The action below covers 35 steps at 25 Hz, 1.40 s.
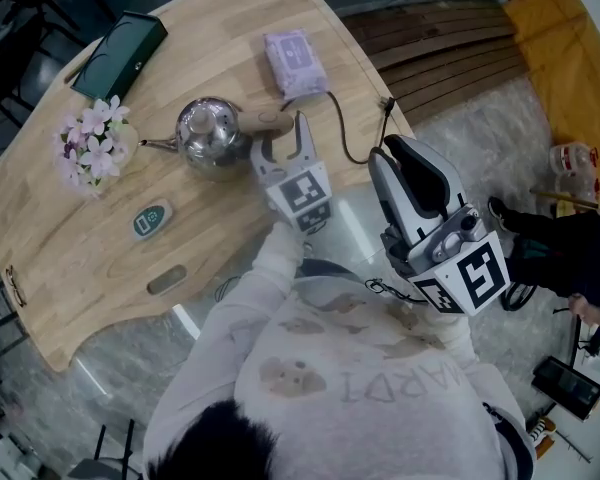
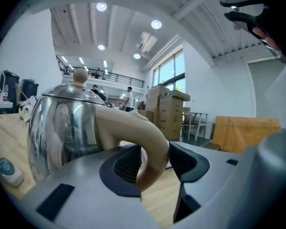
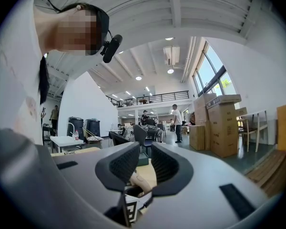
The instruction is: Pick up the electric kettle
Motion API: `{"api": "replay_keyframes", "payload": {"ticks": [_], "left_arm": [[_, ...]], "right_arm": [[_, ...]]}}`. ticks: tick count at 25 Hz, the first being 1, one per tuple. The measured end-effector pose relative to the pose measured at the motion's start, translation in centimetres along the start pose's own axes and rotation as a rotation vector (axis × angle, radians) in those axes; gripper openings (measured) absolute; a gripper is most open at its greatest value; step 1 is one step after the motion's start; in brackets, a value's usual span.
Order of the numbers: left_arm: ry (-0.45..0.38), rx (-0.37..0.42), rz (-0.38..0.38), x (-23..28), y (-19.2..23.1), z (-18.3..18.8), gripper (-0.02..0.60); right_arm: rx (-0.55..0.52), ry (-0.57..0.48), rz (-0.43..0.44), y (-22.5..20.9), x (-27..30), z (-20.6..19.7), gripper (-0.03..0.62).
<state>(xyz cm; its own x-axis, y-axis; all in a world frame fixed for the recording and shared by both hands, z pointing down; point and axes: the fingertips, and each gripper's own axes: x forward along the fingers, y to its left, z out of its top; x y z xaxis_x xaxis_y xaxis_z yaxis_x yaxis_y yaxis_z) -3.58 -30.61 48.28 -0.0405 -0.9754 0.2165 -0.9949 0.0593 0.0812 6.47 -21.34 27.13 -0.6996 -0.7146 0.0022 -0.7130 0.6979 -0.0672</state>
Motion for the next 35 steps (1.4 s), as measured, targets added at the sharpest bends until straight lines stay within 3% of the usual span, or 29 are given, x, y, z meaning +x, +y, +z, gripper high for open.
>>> {"api": "replay_keyframes", "payload": {"ticks": [4, 8, 24, 29, 35], "left_arm": [[-0.001, -0.013, 0.039, 0.5, 0.3, 0.1, 0.285], [-0.007, -0.009, 0.023, 0.5, 0.2, 0.2, 0.284], [0.049, 0.12, -0.24, -3.5, -0.2, 0.9, 0.284], [0.025, 0.182, -0.325, -5.5, -1.3, 3.4, 0.284], [0.005, 0.164, -0.429, -8.8, -2.0, 7.9, 0.284]], "right_arm": [[-0.002, 0.001, -0.002, -0.3, -0.3, 0.0, 0.075], [-0.002, 0.005, 0.0, -0.6, -0.5, 0.0, 0.075], [0.013, -0.017, 0.08, 0.8, -0.3, 0.0, 0.075], [0.016, -0.029, 0.1, 1.1, -0.2, 0.3, 0.075], [0.021, -0.049, 0.118, 1.0, -0.1, 0.7, 0.075]]}}
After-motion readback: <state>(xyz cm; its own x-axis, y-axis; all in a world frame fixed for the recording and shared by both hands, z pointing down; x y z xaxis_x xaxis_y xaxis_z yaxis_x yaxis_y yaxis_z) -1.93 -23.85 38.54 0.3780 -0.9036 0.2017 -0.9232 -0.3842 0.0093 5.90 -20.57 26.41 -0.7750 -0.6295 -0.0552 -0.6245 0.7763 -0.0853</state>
